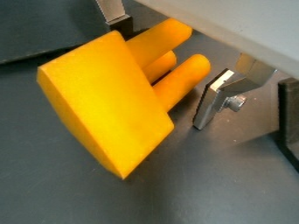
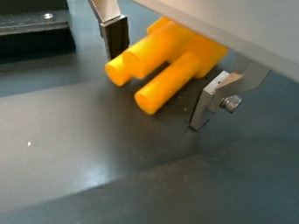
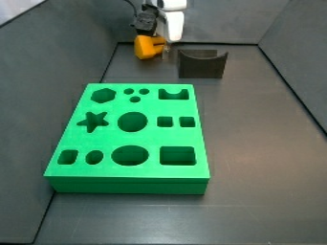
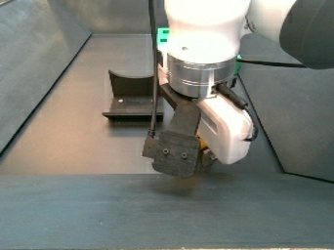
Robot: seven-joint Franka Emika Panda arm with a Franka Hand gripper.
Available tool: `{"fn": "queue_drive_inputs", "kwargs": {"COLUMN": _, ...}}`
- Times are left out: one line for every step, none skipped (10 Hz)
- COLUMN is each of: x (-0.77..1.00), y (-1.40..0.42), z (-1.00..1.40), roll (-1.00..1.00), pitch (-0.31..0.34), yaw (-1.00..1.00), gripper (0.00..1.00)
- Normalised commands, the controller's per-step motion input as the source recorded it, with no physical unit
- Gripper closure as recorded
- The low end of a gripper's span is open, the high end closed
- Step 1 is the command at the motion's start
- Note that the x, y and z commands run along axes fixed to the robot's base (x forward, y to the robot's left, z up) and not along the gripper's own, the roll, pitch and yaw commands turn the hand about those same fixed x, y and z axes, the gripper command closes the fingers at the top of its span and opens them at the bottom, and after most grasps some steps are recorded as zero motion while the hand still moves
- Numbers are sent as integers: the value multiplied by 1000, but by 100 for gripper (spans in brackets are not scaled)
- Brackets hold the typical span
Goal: Pick up the 3 prong object. Move up. Place the 3 prong object on the fixture. Regrasp the 3 prong object. Move to above the board. Insert the 3 prong object.
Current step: Pick up the 3 prong object.
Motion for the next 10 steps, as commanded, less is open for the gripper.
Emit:
{"fn": "queue_drive_inputs", "kwargs": {"x": 129, "y": 100, "z": -69, "roll": -103, "pitch": 0, "yaw": -66, "gripper": 0}}
{"fn": "queue_drive_inputs", "kwargs": {"x": 0, "y": 29, "z": 0, "roll": -21, "pitch": 0, "yaw": -26, "gripper": 0}}
{"fn": "queue_drive_inputs", "kwargs": {"x": 0, "y": 0, "z": 0, "roll": 0, "pitch": 0, "yaw": 0, "gripper": 0}}
{"fn": "queue_drive_inputs", "kwargs": {"x": 0, "y": 0, "z": 0, "roll": 0, "pitch": 0, "yaw": 0, "gripper": 100}}
{"fn": "queue_drive_inputs", "kwargs": {"x": 0, "y": 0, "z": 0, "roll": 0, "pitch": 0, "yaw": 0, "gripper": 100}}
{"fn": "queue_drive_inputs", "kwargs": {"x": 0, "y": 0, "z": 0, "roll": 0, "pitch": 0, "yaw": 0, "gripper": 100}}
{"fn": "queue_drive_inputs", "kwargs": {"x": 0, "y": 0, "z": 0, "roll": 0, "pitch": 0, "yaw": 0, "gripper": 100}}
{"fn": "queue_drive_inputs", "kwargs": {"x": 0, "y": 0, "z": 0, "roll": 0, "pitch": 0, "yaw": 0, "gripper": 100}}
{"fn": "queue_drive_inputs", "kwargs": {"x": 0, "y": 0, "z": 0, "roll": 0, "pitch": 0, "yaw": 0, "gripper": 100}}
{"fn": "queue_drive_inputs", "kwargs": {"x": 0, "y": 0, "z": 0, "roll": 0, "pitch": 0, "yaw": 0, "gripper": 100}}
